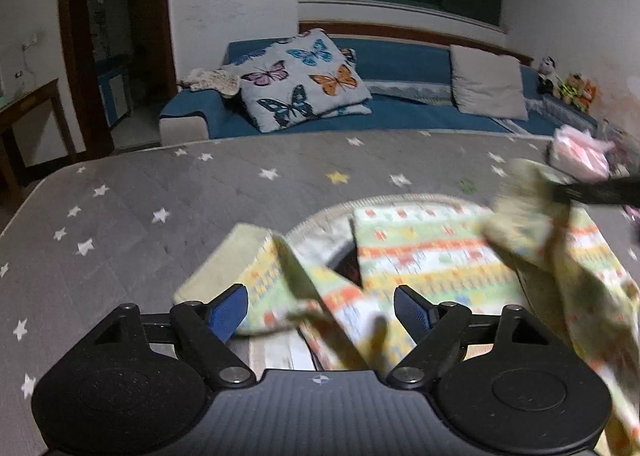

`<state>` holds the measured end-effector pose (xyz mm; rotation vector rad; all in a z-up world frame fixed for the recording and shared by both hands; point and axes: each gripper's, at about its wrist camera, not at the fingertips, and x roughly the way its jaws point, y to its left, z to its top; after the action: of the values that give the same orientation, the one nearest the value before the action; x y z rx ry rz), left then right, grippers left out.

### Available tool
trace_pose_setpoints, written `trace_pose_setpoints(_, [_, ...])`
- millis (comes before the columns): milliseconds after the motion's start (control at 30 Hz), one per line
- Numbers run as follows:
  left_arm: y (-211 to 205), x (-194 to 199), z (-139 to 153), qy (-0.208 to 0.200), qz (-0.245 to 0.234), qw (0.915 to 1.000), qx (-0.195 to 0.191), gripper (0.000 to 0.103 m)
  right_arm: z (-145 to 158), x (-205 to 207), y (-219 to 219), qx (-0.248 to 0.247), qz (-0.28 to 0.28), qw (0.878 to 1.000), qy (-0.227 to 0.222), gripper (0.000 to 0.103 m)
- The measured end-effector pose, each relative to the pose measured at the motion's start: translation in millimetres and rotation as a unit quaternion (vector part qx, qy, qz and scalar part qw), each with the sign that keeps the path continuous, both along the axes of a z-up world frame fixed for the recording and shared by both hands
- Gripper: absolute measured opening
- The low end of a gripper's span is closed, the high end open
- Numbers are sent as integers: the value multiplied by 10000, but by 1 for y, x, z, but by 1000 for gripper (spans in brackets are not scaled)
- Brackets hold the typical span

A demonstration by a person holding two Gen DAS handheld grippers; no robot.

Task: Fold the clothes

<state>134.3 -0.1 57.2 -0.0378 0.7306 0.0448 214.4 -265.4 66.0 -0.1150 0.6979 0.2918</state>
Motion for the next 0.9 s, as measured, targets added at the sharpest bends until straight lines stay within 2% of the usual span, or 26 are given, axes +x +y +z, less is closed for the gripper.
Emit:
trace_pose_setpoints(100, [6, 16, 4, 27, 137, 9999, -45, 81, 14, -21, -32, 120, -223, 9996, -152, 3])
trace_pose_setpoints(233, [13, 38, 4, 179, 302, 9993, -151, 74, 29, -50, -76, 262, -547, 9976, -339, 3])
trace_pose_setpoints(300, [17, 50, 0, 385, 363, 9983, -256, 62, 35, -66, -96, 317, -718, 9960, -432, 3])
trace_pose_setpoints(367, [22, 56, -5, 535, 409, 9970, -383, 42, 40, -83, -119, 411, -925, 9935, -513, 3])
trace_pose_setpoints(400, [26, 57, -8, 593, 427, 9963, -454, 36, 42, -91, -129, 452, -1015, 9923, -539, 3])
trace_pose_setpoints(467, [32, 59, -13, 709, 463, 9946, -594, 13, 44, -106, -148, 535, -1208, 9896, -569, 3])
trace_pose_setpoints(567, [39, 49, -14, 670, 509, 9938, -722, 4, 42, -127, -173, 615, -1532, 9846, -569, 3])
trace_pose_setpoints(900, [62, -38, 26, -269, 751, 9945, -673, 1, 23, -173, -233, 855, -2362, 9671, -411, 3])
